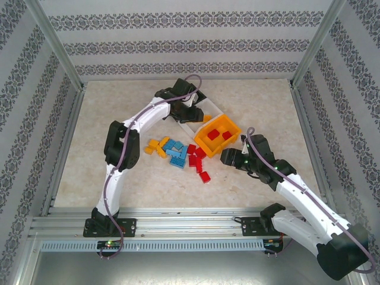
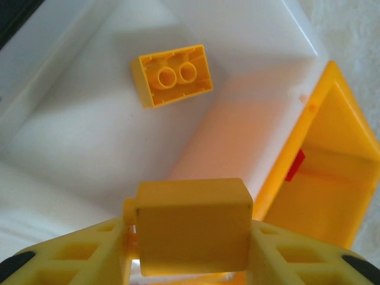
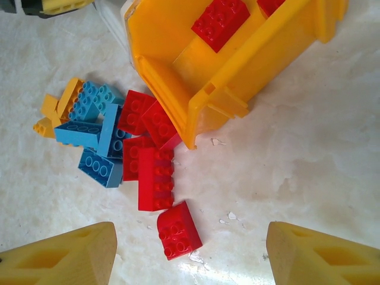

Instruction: Sort the legos into containers by color

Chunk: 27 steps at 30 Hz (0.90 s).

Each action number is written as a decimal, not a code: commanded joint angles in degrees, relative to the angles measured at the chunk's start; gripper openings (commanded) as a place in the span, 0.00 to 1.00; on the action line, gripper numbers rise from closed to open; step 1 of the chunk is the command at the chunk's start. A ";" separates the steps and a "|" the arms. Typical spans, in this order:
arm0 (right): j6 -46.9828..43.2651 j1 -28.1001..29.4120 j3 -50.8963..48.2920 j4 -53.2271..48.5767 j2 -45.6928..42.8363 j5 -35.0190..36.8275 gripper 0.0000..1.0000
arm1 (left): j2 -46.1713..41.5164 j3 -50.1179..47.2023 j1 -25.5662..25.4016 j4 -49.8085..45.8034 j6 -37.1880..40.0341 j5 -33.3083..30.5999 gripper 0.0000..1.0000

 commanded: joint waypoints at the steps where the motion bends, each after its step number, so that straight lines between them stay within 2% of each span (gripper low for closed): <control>1: -0.57 -0.56 -0.91 -1.14 -0.84 -0.19 0.68 | 2.07 3.51 -0.44 -3.05 -0.07 -2.63 0.49; 11: -0.63 -1.17 -1.18 -0.10 0.28 -0.95 0.68 | 4.18 6.98 -0.66 -4.85 0.34 -3.30 0.59; 18: -0.83 -1.08 -0.50 0.37 1.17 -1.40 0.68 | 0.91 6.90 -0.59 -8.15 2.95 -4.69 0.61; 21: -1.01 -1.09 -0.06 0.44 1.44 -1.44 0.68 | -4.87 1.91 -0.58 -9.79 6.02 -9.14 0.63; 27: -0.56 -0.22 0.36 2.08 2.44 -2.30 0.68 | -18.85 -16.39 -0.49 -12.93 12.89 -21.55 0.63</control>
